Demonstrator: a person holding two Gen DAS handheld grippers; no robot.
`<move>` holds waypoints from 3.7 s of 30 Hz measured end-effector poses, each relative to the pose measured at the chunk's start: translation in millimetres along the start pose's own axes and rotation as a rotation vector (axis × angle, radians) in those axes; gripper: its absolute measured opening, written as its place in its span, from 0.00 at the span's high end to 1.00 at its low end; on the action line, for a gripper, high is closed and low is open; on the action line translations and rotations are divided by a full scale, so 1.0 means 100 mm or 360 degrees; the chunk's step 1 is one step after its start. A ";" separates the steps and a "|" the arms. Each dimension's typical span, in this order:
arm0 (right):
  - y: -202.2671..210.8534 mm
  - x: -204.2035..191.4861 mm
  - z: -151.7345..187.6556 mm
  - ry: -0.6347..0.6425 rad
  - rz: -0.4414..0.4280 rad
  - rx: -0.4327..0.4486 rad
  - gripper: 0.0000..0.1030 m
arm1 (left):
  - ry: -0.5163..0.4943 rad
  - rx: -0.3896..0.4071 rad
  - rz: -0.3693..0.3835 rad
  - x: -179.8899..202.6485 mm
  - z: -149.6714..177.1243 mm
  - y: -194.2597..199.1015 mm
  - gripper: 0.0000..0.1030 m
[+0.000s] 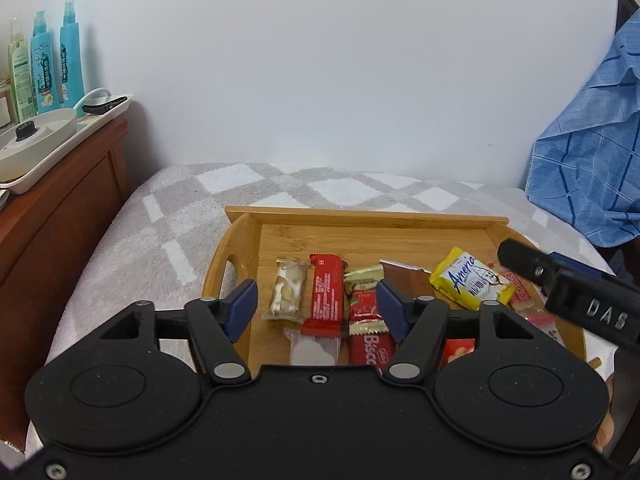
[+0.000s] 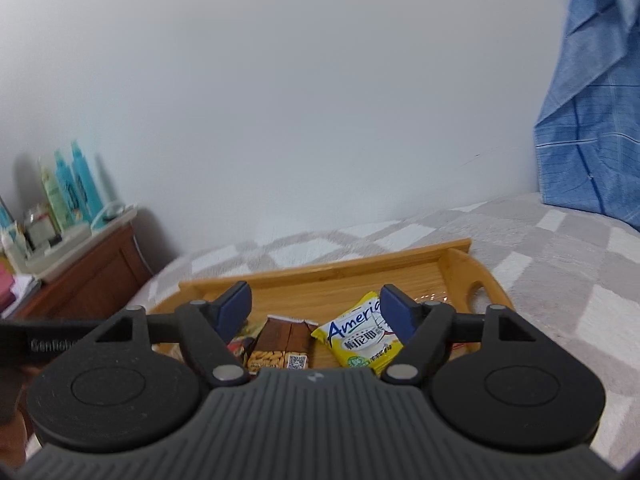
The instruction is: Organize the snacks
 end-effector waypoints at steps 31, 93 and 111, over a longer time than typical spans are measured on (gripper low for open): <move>0.89 0.05 0.52 0.0069 0.0113 0.0069 0.00 | -0.0058 -0.0069 -0.0029 0.03 0.93 0.66 0.14; 1.18 0.01 1.57 0.0391 0.0288 -0.0186 0.00 | -0.0022 0.0008 -0.0109 -0.12 1.93 0.76 0.00; 1.18 0.01 1.57 0.0397 0.0290 -0.0181 0.00 | -0.0021 -0.0016 -0.0113 -0.12 1.93 0.75 0.00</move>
Point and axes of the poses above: each gripper's, at about its wrist camera, not at the fingertips, and y roughly against the way its jaws point, x to its right, z to its underside, the point moved 5 cm from there along -y, roughly the way its jaws point, and after that the axes turned 8 degrees about y, right-handed, at the moved point
